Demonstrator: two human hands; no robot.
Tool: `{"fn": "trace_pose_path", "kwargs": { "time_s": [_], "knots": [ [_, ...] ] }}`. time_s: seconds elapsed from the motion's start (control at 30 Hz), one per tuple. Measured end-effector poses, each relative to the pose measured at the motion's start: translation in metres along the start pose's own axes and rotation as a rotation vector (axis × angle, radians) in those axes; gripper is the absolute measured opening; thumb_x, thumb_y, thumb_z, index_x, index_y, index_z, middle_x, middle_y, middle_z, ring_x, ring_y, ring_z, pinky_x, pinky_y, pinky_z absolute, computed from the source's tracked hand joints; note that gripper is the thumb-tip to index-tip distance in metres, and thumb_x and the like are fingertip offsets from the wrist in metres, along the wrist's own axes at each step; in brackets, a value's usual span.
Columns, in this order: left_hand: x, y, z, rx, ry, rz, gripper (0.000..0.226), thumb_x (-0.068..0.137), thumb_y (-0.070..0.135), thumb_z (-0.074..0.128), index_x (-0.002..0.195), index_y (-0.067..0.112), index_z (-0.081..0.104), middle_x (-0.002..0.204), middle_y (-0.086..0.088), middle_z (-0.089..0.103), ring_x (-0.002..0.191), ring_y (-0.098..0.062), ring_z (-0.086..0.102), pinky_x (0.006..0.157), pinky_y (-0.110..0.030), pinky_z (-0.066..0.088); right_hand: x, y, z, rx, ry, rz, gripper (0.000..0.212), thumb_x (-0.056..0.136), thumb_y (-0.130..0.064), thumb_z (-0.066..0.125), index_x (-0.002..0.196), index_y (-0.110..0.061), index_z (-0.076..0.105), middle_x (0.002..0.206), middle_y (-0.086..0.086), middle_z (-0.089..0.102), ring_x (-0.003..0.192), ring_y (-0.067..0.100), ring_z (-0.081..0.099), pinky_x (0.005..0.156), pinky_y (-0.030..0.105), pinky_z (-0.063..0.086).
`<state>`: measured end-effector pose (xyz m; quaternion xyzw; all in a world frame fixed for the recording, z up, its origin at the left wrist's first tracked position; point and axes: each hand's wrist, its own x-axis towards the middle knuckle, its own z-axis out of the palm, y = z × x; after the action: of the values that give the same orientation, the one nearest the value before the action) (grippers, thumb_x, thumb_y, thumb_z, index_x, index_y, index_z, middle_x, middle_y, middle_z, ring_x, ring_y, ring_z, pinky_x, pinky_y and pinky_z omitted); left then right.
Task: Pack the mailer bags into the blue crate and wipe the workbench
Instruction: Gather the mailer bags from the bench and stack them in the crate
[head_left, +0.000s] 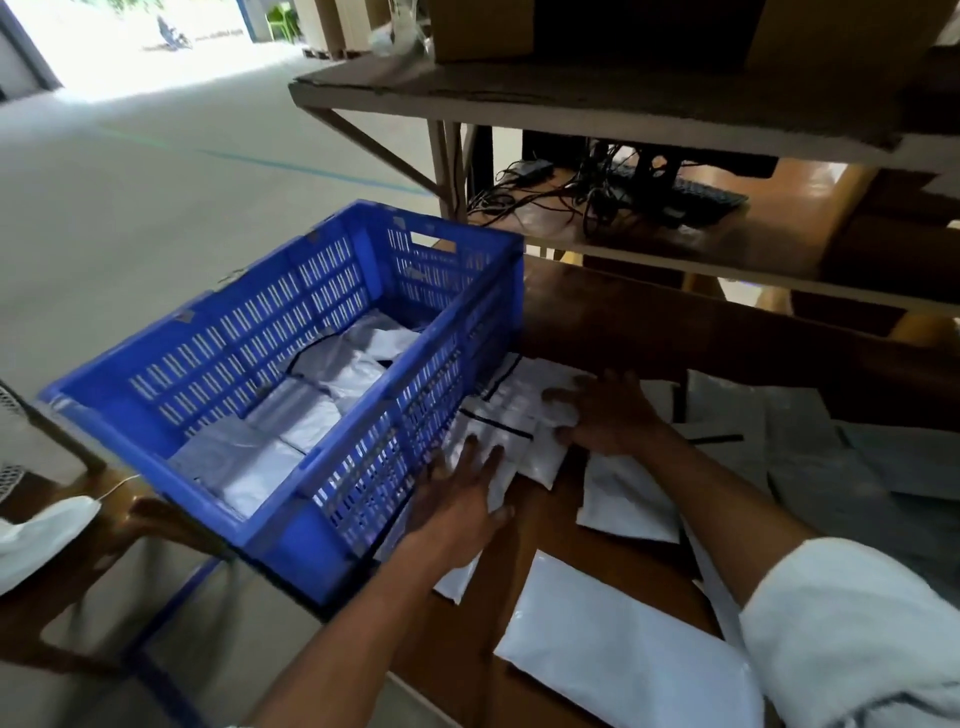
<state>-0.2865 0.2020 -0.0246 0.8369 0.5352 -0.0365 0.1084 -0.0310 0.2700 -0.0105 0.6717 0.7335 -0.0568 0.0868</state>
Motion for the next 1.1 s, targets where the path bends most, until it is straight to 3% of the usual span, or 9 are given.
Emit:
{"fn": "trace_pose_path", "kwargs": {
  "time_s": [0.1, 0.17, 0.4, 0.53, 0.6, 0.7, 0.83, 0.93, 1.1],
  "knots": [
    [-0.008, 0.013, 0.003, -0.04, 0.117, -0.121, 0.074, 0.1, 0.056, 0.045, 0.16, 0.027, 0.014, 0.169, -0.003, 0.01, 0.151, -0.038, 0.021, 0.121, -0.057, 0.021, -0.019, -0.025, 0.004, 0.001, 0.044, 0.021, 0.073, 0.083, -0.069, 0.048, 0.149, -0.041, 0.033, 0.158, 0.007, 0.034, 0.139, 0.035, 0.035, 0.111, 0.049, 0.023],
    [-0.012, 0.014, 0.009, -0.106, 0.093, -0.207, 0.077, 0.097, 0.061, 0.045, 0.16, 0.03, 0.012, 0.169, -0.002, 0.008, 0.15, -0.043, 0.017, 0.119, -0.062, 0.019, -0.031, -0.035, 0.01, 0.03, 0.007, 0.046, 0.083, 0.076, -0.071, 0.049, 0.149, -0.037, 0.03, 0.157, 0.013, 0.032, 0.14, 0.039, 0.032, 0.113, 0.051, 0.023],
    [-0.004, 0.008, 0.013, -0.099, -0.029, -0.191, 0.081, 0.094, 0.066, 0.031, 0.16, 0.034, -0.004, 0.169, -0.005, -0.005, 0.15, -0.055, 0.003, 0.115, -0.075, 0.012, -0.021, -0.036, 0.021, 0.2, -0.074, 0.011, 0.068, 0.092, -0.063, 0.044, 0.152, -0.054, 0.012, 0.167, 0.002, 0.008, 0.145, 0.042, 0.021, 0.116, 0.059, 0.015],
    [-0.009, 0.015, 0.003, -0.223, 0.024, -0.188, 0.081, 0.093, 0.065, 0.028, 0.156, 0.044, -0.019, 0.169, -0.01, 0.009, 0.152, -0.048, 0.012, 0.117, -0.069, 0.015, -0.018, -0.028, 0.029, 0.166, 0.104, 0.056, 0.058, 0.096, -0.058, 0.031, 0.151, -0.057, 0.013, 0.162, 0.003, 0.022, 0.141, 0.037, 0.028, 0.11, 0.06, 0.03],
    [-0.014, 0.025, -0.02, -0.329, 0.021, -0.242, 0.079, 0.094, 0.067, 0.034, 0.158, 0.047, -0.007, 0.169, -0.009, 0.007, 0.151, -0.048, 0.016, 0.117, -0.068, 0.018, -0.016, -0.02, 0.022, 0.269, 0.221, 0.052, 0.059, 0.096, -0.051, 0.035, 0.148, -0.064, 0.009, 0.158, 0.009, 0.029, 0.136, 0.04, 0.034, 0.108, 0.057, 0.035],
    [-0.023, 0.037, -0.065, -0.345, 0.116, -0.244, 0.077, 0.096, 0.069, 0.032, 0.159, 0.045, -0.005, 0.17, -0.009, 0.002, 0.146, -0.045, 0.028, 0.113, -0.065, 0.031, -0.013, -0.008, 0.001, 0.388, 0.403, -0.041, 0.064, 0.095, -0.041, 0.033, 0.146, -0.066, 0.002, 0.155, 0.016, 0.034, 0.133, 0.044, 0.04, 0.107, 0.055, 0.038],
    [-0.034, 0.041, -0.143, -0.394, 0.342, -0.179, 0.075, 0.096, 0.067, 0.028, 0.161, 0.043, -0.001, 0.171, 0.004, -0.007, 0.151, -0.036, 0.015, 0.117, -0.06, 0.024, -0.01, -0.008, -0.058, 0.538, 0.645, -0.207, 0.058, 0.102, -0.027, 0.039, 0.156, -0.041, 0.025, 0.163, 0.011, 0.024, 0.149, 0.032, 0.025, 0.119, 0.051, 0.027],
    [-0.029, 0.023, -0.211, -0.42, 0.565, -0.177, 0.076, 0.091, 0.069, 0.021, 0.161, 0.04, 0.011, 0.171, 0.006, 0.003, 0.151, -0.025, 0.018, 0.117, -0.052, 0.026, 0.005, -0.022, -0.106, 0.678, 0.722, -0.223, 0.056, 0.102, -0.019, 0.045, 0.153, -0.04, 0.033, 0.152, 0.012, 0.04, 0.135, 0.027, 0.042, 0.111, 0.036, 0.034],
    [0.037, -0.051, -0.287, -0.334, 0.757, -0.338, 0.07, 0.1, 0.065, 0.026, 0.159, 0.028, 0.026, 0.164, -0.009, 0.027, 0.142, -0.036, 0.037, 0.105, -0.055, 0.038, 0.059, -0.07, -0.177, 0.816, 0.753, -0.317, 0.053, 0.099, -0.012, 0.049, 0.147, -0.033, 0.046, 0.144, 0.007, 0.051, 0.126, 0.021, 0.05, 0.104, 0.023, 0.035]
  ]
}}
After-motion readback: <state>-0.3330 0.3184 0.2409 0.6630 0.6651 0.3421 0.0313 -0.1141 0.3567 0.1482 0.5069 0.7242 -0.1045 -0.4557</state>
